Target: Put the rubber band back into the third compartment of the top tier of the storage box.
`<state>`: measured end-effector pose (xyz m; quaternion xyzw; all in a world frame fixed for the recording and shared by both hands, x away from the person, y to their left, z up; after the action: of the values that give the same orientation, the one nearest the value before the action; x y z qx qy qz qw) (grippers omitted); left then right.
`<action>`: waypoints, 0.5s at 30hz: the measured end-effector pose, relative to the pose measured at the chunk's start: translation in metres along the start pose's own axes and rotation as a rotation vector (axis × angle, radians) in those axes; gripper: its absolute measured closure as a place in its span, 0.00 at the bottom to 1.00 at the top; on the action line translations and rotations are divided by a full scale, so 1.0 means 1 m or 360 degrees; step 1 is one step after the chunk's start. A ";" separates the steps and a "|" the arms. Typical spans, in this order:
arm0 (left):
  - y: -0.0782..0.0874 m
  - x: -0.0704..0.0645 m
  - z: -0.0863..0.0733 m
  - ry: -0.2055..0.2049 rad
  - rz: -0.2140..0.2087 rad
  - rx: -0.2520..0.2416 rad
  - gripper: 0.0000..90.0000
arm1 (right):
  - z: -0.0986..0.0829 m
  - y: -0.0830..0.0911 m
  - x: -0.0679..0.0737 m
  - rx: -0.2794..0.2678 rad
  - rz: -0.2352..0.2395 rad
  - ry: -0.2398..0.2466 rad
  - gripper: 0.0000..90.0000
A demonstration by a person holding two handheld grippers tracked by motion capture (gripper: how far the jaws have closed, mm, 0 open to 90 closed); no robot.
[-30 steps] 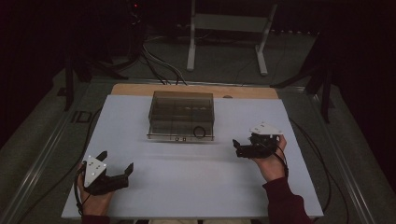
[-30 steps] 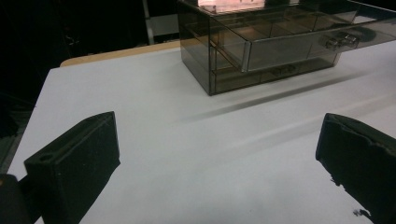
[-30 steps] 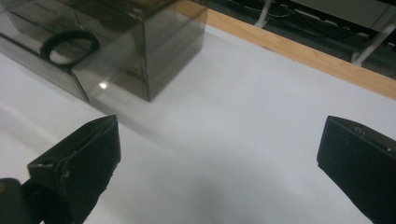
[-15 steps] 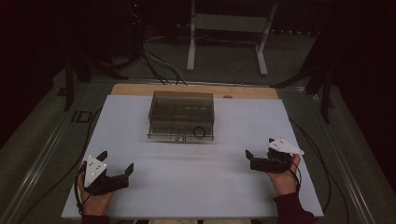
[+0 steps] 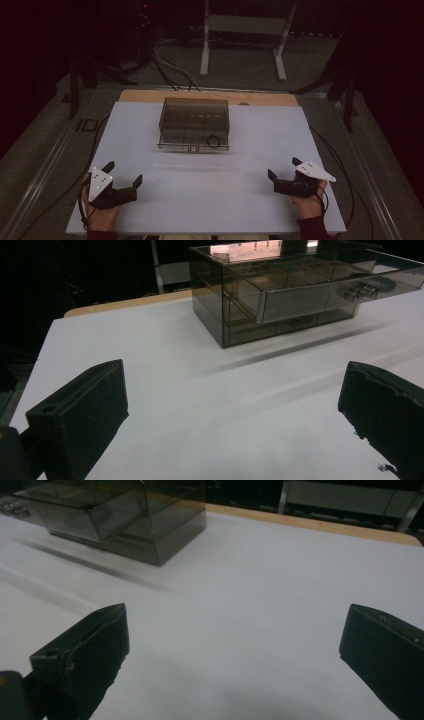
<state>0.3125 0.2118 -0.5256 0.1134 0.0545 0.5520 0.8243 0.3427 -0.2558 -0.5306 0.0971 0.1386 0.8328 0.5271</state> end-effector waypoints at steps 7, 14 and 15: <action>0.001 0.003 0.001 0.0035 0.0002 -0.0024 0.00 | -0.008 0.005 0.003 -0.0035 0.0000 -0.0027 0.00; -0.003 0.006 -0.001 0.0054 0.0024 -0.0013 0.00 | -0.014 0.006 0.003 -0.0036 0.0012 -0.0016 0.00; -0.004 0.007 -0.002 0.0063 0.0026 -0.0004 0.00 | -0.016 0.005 0.003 -0.0022 0.0014 -0.0020 0.00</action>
<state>0.3184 0.2167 -0.5283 0.1017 0.0692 0.5609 0.8187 0.3325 -0.2573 -0.5435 0.0992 0.1292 0.8355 0.5248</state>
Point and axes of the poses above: each handheld gripper's, and its own axes: y roughly backward along the jaws, z roughly out of its top, x roughly to its left, the point moved 10 cm from there along -y, roughly forward along the jaws, and after that the axes turned 5 degrees about -x, right-handed, at the moved point
